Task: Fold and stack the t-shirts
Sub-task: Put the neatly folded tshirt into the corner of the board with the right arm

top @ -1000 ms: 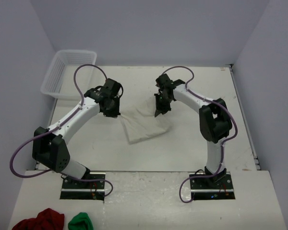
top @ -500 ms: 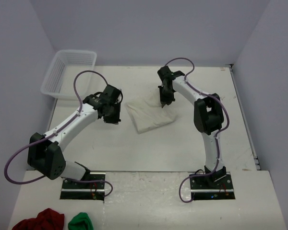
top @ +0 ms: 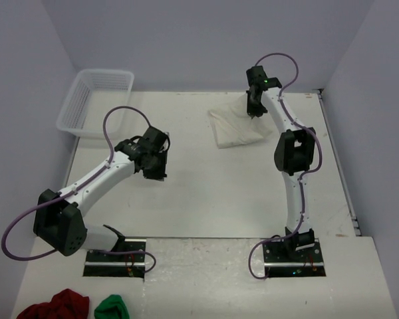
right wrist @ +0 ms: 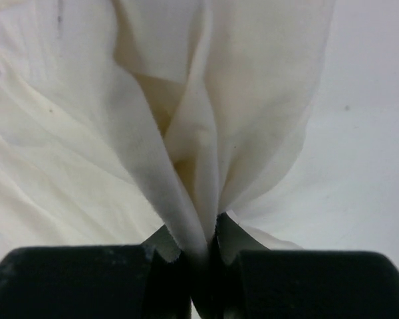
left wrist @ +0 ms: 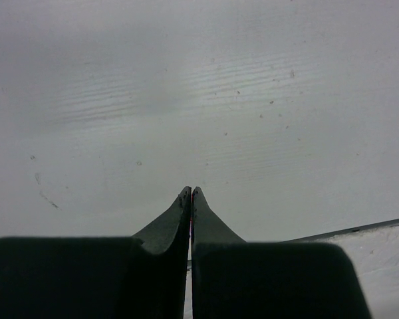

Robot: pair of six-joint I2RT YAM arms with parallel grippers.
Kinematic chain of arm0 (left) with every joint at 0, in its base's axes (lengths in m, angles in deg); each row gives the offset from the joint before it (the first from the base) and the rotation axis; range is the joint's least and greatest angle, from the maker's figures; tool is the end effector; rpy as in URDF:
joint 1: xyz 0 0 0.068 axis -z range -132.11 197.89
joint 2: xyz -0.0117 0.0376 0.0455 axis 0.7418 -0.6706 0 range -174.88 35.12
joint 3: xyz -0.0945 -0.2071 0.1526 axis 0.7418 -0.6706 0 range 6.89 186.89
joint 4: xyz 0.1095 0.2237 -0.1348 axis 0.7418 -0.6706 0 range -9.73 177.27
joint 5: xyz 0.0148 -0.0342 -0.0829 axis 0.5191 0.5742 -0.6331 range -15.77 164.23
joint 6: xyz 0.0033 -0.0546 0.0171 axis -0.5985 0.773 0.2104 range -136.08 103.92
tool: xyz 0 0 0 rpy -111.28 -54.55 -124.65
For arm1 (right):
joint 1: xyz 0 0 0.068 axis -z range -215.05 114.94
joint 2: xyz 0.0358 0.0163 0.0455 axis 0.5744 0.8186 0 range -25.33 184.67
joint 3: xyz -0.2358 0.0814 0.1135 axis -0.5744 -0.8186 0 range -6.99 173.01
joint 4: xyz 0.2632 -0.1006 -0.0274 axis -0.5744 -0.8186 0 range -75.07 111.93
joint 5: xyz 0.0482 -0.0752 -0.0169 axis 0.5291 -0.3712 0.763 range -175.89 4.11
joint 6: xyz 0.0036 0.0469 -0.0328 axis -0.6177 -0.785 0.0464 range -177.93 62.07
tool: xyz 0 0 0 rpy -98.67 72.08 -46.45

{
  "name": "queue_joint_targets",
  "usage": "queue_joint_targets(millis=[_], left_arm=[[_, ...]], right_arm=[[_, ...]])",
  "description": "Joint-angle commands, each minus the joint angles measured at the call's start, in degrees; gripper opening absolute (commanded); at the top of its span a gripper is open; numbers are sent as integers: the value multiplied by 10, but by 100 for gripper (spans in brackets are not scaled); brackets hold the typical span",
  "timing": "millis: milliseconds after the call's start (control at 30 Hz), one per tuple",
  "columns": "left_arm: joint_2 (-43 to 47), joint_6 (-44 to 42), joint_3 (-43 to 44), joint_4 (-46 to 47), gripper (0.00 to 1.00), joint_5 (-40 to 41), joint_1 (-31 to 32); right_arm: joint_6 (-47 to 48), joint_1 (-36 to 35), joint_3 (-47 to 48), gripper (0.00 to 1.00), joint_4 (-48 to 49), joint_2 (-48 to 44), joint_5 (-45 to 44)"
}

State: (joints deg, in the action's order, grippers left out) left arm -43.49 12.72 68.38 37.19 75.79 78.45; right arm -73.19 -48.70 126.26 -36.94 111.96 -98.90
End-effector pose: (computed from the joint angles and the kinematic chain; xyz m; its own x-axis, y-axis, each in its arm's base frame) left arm 0.2468 -0.1445 0.2465 -0.9361 -0.0064 -0.3518 0.0551 0.9848 -0.1646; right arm 0.5251 0.1181 0.2333 -0.8689 0.0531 -0.4922 0.1022 0.9920 -0.0735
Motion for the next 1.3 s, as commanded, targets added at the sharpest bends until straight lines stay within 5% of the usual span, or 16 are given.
queue_joint_targets(millis=[0, 600, 1267], left_arm=[[23, 13, -14, 24, 0, -13, 4], [44, 8, -86, 54, 0, -31, 15], [70, -29, -125, 101, 0, -69, 24]], right_arm=[[37, 32, 47, 0, 7, 14, -43], [143, 132, 70, 0, 107, 75, -141], [291, 167, 70, 0, 263, 104, -242]])
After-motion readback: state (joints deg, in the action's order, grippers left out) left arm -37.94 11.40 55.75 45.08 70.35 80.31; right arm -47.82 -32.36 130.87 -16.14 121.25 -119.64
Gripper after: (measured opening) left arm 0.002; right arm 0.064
